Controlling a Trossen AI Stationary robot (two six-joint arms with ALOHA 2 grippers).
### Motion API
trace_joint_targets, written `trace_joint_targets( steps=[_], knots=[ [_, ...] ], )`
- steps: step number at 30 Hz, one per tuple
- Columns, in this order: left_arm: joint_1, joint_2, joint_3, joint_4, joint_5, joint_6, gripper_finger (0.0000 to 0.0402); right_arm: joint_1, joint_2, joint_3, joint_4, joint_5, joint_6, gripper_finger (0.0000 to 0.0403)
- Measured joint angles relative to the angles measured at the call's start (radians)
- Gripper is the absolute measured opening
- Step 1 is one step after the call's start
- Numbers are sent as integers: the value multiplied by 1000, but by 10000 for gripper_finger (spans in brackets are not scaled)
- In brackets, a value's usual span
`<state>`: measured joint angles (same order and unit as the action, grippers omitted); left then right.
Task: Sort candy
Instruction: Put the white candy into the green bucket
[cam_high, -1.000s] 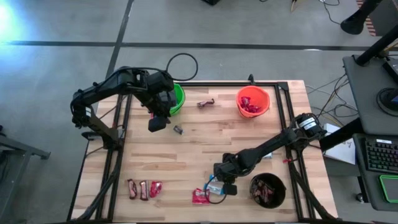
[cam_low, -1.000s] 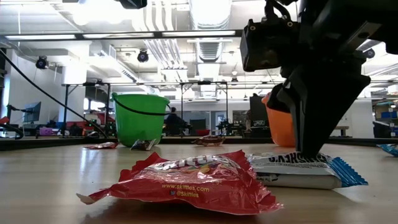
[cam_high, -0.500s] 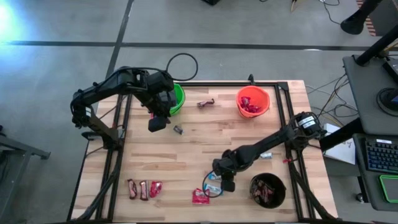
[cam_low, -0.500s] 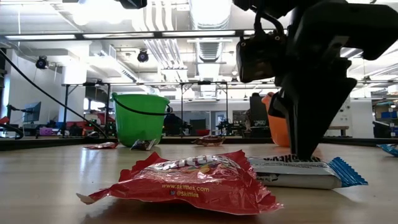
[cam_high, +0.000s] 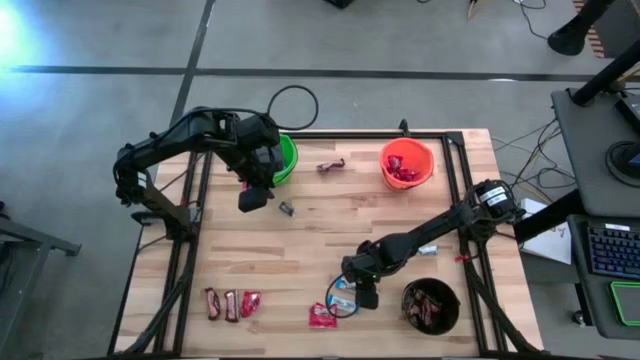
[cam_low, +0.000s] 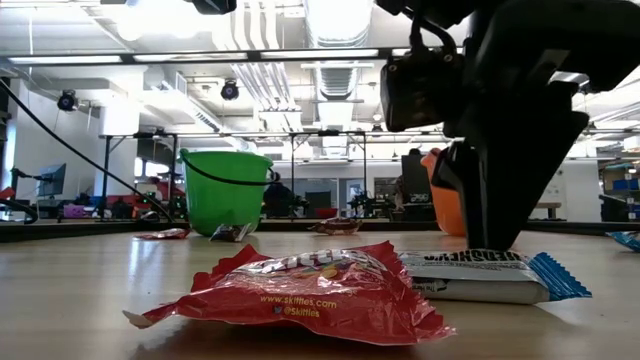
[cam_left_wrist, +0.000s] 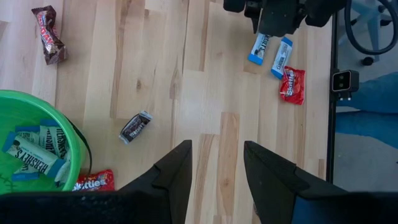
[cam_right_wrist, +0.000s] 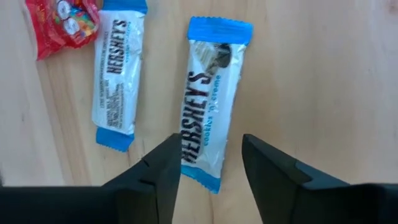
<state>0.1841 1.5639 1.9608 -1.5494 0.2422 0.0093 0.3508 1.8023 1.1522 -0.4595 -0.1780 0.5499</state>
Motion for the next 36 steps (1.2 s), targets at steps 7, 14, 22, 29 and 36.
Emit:
trace_joint_targets(
  steps=[7, 14, 22, 29, 36],
  knots=[
    [0, 0, 0, 0, 0, 8, 127, 0, 0, 0, 6, -13, -4, 182],
    [0, 0, 0, 0, 0, 8, 127, 0, -1, 0, 27, 27, -14, 185],
    [0, 0, 0, 0, 0, 6, 127, 4, 43, 1, 39, 27, -12, 185],
    [0, 0, 0, 0, 0, 5, 127, 4, 50, 1, 45, 25, -8, 185],
    [0, 0, 0, 0, 0, 6, 127, 3, 59, 0, 49, -4, 8, 184]
  ],
)
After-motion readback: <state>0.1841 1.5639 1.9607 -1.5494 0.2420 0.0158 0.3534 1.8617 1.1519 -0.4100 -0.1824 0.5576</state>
